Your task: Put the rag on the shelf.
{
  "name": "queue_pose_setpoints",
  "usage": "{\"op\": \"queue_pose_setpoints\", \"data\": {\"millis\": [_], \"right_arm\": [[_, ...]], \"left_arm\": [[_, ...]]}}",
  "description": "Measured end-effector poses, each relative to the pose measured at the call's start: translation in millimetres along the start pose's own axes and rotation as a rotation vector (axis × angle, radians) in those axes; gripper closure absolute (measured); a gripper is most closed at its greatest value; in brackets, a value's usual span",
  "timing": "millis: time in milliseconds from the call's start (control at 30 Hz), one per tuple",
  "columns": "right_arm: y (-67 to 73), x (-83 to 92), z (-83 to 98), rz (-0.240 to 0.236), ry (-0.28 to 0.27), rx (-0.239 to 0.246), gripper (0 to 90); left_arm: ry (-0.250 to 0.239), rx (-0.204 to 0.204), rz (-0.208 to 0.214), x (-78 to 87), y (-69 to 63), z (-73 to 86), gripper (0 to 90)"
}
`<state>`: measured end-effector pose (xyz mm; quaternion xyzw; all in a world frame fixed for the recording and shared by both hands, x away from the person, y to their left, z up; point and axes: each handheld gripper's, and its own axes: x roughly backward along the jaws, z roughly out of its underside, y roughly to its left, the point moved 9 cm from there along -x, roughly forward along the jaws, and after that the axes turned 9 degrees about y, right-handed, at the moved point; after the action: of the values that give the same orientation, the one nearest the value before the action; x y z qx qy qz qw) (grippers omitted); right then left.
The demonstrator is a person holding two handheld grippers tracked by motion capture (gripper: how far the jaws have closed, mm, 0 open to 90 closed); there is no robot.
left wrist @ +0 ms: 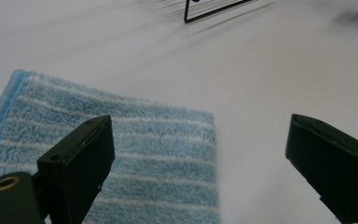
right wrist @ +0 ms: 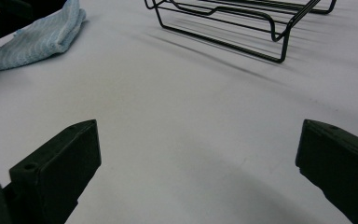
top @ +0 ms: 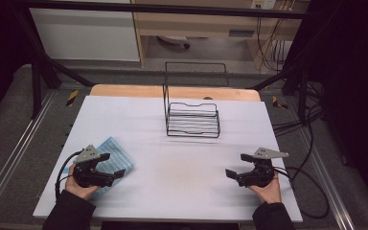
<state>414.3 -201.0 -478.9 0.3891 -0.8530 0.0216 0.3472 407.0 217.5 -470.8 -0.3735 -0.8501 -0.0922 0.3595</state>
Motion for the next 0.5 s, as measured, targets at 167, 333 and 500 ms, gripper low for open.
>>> {"op": "queue_pose_setpoints", "data": {"millis": [167,333,500], "right_arm": [[-0.8,-0.3,0.8,0.005,0.009,0.004,0.5],[-1.2,-1.0,1.1,0.010,0.013,0.002,0.5],[-1.4,-2.1,2.2,0.015,0.021,0.004,0.5]], "left_arm": [[0.002,0.006,-0.010,0.4,-0.8,-4.8,9.0],[0.015,0.014,-0.017,-3.1,-3.9,-10.1,12.5],[0.061,0.014,-0.019,-12.3,-10.1,-10.3,20.6]]}}
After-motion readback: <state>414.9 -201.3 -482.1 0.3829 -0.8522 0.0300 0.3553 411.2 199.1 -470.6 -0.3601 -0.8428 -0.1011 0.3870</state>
